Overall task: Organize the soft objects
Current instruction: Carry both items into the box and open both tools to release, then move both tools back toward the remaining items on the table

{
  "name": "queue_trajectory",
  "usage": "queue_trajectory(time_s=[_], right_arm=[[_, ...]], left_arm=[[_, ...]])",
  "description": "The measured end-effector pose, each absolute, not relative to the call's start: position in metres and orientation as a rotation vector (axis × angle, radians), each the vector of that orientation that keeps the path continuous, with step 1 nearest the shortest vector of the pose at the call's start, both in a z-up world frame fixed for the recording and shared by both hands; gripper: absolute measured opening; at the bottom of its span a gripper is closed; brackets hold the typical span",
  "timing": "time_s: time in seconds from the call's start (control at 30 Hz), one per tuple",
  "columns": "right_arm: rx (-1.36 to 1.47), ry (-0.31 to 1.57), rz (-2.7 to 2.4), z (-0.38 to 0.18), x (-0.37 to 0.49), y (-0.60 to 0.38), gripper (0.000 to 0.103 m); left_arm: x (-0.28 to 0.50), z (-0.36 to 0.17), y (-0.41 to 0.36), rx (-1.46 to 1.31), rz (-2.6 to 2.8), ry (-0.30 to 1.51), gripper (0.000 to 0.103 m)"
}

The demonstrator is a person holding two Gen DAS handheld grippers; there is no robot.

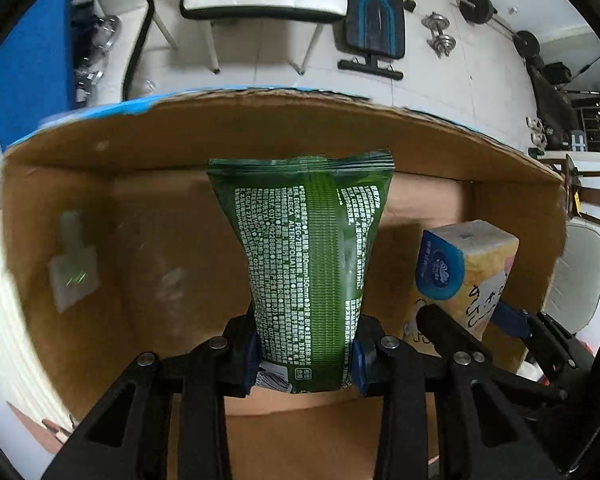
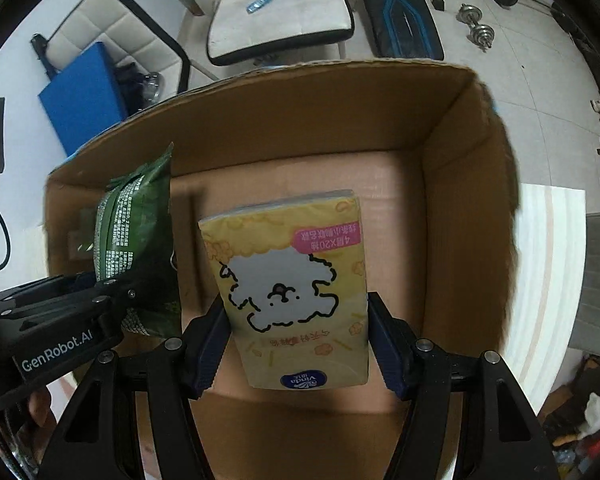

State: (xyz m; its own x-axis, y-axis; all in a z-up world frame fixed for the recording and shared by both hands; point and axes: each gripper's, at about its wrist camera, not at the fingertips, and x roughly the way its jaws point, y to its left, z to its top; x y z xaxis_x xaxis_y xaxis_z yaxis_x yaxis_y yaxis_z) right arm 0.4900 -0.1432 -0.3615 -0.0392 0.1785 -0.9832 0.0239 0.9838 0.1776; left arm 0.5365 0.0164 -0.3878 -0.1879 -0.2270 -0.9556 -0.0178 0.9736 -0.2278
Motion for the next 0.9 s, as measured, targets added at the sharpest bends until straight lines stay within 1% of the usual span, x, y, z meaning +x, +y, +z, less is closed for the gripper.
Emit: queue_trajectory(time_s=[0.13, 0.23, 0.33, 0.4, 0.43, 0.5, 0.57, 0.6, 0.63, 0.73, 0.77, 0.8, 0.9], right_arm=[[0.138, 1.632, 0.109, -0.371, 0.498, -0.144, 0.068], [0.146, 1.64, 0.106, -0.38, 0.508, -0.144, 0.069], [0.148, 1.646, 0.107, -0.382, 0.511, -0.146, 0.069], [0.136, 1.647, 0.104, -0.379, 0.509, -0.146, 0.069], [0.133, 1.646, 0.105, -0.384, 0.515, -0.148, 0.069], [0.124, 1.643, 0.097, -0.379, 0.515, -0.149, 0.072], [0.108, 1.628, 0.087, -0.375, 0.517, -0.151, 0.083], [0.101, 1.623, 0.082, -0.374, 0.517, -0.152, 0.085], [0.098, 1.618, 0.079, -0.37, 0.514, -0.153, 0.089], [0.066, 1.607, 0.076, -0.359, 0.5, -0.152, 0.094], [0.056, 1.601, 0.076, -0.356, 0.496, -0.151, 0.1], [0.048, 1.592, 0.084, -0.351, 0.49, -0.15, 0.103], [0.012, 1.555, 0.093, -0.335, 0.469, -0.145, 0.103]], left_arm=[[0.544, -0.403, 0.008, -0.142, -0.219, 1.789, 0.033], [0.54, -0.405, 0.002, -0.13, -0.212, 1.801, 0.033], [0.538, -0.402, 0.0, -0.103, -0.209, 1.785, 0.038], [0.535, -0.396, 0.001, -0.087, -0.196, 1.77, 0.052], [0.534, -0.393, 0.003, -0.076, -0.19, 1.76, 0.056], [0.53, -0.383, 0.008, -0.053, -0.166, 1.725, 0.071], [0.524, -0.372, 0.013, -0.038, -0.152, 1.697, 0.082], [0.521, -0.366, 0.019, -0.034, -0.141, 1.675, 0.089], [0.517, -0.36, 0.022, -0.033, -0.131, 1.655, 0.091], [0.502, -0.34, 0.032, -0.032, -0.108, 1.598, 0.099], [0.494, -0.332, 0.035, -0.031, -0.104, 1.579, 0.102], [0.488, -0.326, 0.039, -0.025, -0.099, 1.564, 0.102], [0.467, -0.31, 0.044, -0.011, -0.09, 1.517, 0.102]])
